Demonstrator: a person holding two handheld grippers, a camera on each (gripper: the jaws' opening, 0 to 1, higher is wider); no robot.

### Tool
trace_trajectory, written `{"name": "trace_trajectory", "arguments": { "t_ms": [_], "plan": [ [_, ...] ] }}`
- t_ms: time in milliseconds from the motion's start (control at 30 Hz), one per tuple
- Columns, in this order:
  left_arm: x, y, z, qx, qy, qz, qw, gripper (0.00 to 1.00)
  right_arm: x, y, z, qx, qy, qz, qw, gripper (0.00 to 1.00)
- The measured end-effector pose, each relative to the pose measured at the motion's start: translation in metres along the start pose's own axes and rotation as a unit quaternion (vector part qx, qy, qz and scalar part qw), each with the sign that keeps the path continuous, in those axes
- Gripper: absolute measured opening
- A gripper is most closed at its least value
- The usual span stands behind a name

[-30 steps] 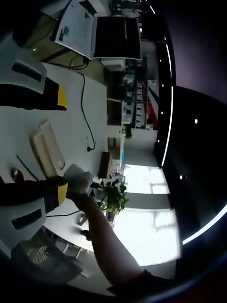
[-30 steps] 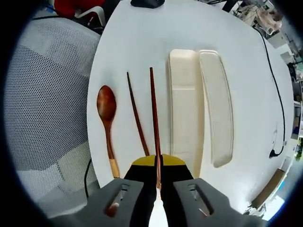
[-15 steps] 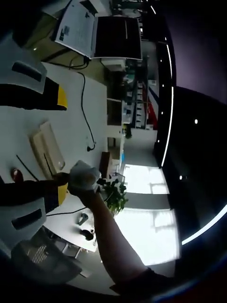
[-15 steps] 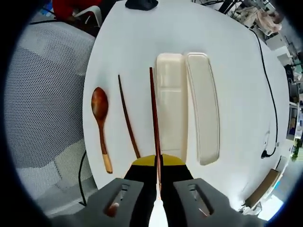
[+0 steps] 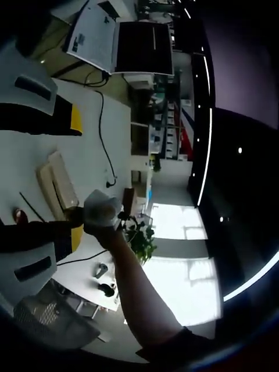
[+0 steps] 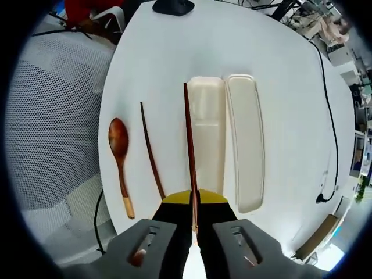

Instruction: Arrange the utensils inside the cutlery case until each visible utensil rests in its matching compartment.

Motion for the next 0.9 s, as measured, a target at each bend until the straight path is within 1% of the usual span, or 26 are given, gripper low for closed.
{"name": "trace_trajectory", "arguments": {
  "t_ms": [133, 367, 600, 900],
  "plan": [
    [0.000, 0.001, 0.000, 0.002, 0.000, -0.002, 1.0000, 0.61, -0.001, -0.002, -0.007, 0.002, -0.001, -0.001, 1.0000, 0.00],
    [0.001, 0.003, 0.001, 0.003, 0.001, -0.005, 1.0000, 0.61, -0.002, -0.005, -0.026, -0.003, -0.009, -0.009, 0.9999, 0.00],
    [0.001, 0.004, 0.001, 0.004, 0.000, -0.007, 1.0000, 0.61, -0.007, -0.008, -0.026, -0.001, -0.003, -0.009, 1.0000, 0.00],
    [0.000, 0.003, 0.001, 0.004, 0.002, -0.007, 1.0000, 0.61, -0.015, -0.008, -0.019, -0.008, -0.003, -0.015, 0.9999, 0.00]
  ]
}}
Point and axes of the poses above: the point that each gripper's makers call its tool centre point, and the gripper's own axes: x roughly backward along the fingers, y roughly to its left, z roughly out of its underside, the point moved 6 cm from there along x, roughly backward along the fingers, and after that the axes turned 1 degree about x, right-handed, at the moved point
